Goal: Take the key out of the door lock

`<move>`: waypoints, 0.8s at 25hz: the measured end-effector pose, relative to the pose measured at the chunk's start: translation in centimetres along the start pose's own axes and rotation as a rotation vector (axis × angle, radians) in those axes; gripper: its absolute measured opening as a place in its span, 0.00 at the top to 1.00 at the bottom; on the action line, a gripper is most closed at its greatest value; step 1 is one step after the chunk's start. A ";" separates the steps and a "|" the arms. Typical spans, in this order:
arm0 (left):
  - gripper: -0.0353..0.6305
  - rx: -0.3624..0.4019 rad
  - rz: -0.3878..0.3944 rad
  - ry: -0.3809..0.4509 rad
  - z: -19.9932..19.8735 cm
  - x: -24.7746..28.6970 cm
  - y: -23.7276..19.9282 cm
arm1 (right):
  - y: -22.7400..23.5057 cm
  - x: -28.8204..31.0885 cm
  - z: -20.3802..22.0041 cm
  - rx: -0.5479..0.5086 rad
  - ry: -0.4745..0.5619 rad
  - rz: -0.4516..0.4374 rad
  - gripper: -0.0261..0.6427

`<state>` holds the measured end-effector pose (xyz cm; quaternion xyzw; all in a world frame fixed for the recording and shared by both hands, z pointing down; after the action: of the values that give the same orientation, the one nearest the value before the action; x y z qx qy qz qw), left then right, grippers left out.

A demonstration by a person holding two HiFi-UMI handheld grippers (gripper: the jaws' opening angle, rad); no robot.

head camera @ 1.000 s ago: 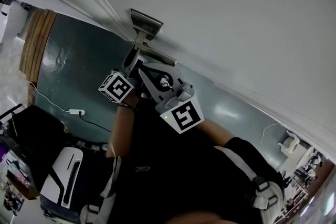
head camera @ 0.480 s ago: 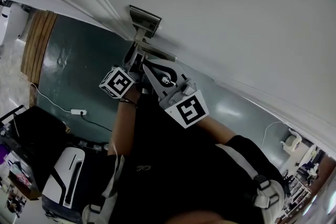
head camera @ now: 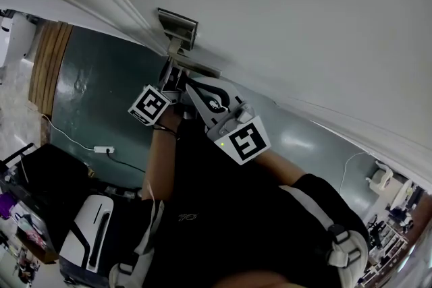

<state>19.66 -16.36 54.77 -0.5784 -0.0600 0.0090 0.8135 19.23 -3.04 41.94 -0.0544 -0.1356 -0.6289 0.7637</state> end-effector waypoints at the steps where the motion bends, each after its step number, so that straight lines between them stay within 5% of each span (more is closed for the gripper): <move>1: 0.79 -0.002 0.000 0.001 0.0 0.1 0.0 | 0.1 -0.1 0.0 0.005 0.001 0.003 0.95; 16: 0.87 -0.075 0.013 0.051 0.0 -0.2 0.3 | 0.0 -1.2 0.1 0.016 -0.010 0.020 0.95; 20: 0.87 -0.037 0.003 0.041 -0.1 -0.1 0.1 | 0.1 -1.2 0.2 0.008 -0.015 0.015 0.95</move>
<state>19.61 -16.39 54.64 -0.5934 -0.0426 -0.0029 0.8038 19.06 -1.82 41.80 -0.0571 -0.1432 -0.6220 0.7677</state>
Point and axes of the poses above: the fingertips, and each gripper's own axes: x forward along the fingers, y to its right, z out of its underside, the point moved 7 cm from there along -x, backward along the fingers, and after that the axes turned 7 degrees about -y, right-handed, at the moved point
